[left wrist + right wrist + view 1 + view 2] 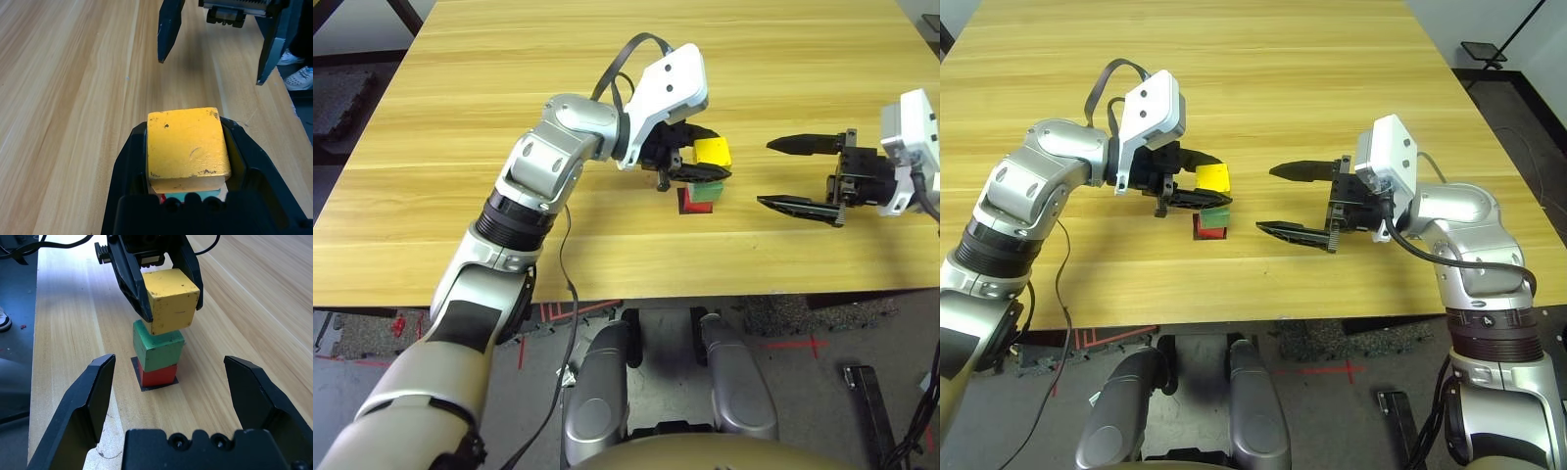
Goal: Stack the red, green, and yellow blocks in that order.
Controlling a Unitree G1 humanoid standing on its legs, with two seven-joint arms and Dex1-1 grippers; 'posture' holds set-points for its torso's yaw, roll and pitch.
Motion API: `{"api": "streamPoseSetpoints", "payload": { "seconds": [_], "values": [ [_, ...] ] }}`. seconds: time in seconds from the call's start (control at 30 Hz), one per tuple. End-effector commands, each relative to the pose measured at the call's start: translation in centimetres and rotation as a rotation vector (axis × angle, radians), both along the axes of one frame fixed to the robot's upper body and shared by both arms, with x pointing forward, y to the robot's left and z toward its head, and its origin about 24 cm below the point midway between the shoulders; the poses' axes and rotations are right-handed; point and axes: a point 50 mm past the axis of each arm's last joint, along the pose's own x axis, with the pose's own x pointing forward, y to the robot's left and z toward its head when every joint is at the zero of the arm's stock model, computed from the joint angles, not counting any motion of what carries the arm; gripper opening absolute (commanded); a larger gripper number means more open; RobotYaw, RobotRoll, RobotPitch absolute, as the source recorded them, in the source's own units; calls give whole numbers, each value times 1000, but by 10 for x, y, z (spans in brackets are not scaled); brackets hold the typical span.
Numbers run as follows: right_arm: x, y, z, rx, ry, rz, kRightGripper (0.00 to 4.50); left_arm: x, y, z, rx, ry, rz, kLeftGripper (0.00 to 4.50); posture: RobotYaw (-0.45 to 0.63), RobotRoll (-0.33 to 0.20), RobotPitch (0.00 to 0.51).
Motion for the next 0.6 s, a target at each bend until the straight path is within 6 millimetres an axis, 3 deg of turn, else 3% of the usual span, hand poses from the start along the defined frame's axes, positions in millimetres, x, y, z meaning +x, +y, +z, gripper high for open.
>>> {"api": "streamPoseSetpoints", "payload": {
  "seconds": [0.03,0.6],
  "values": [
    [-2,0,0,-17,0,10,4500,0,-2,-8,17,7,-12,2115,148,77,274],
    [-1,1,0,-16,2,11,4500,-3,-3,-11,18,15,-25,2115,150,74,276]
  ]
}}
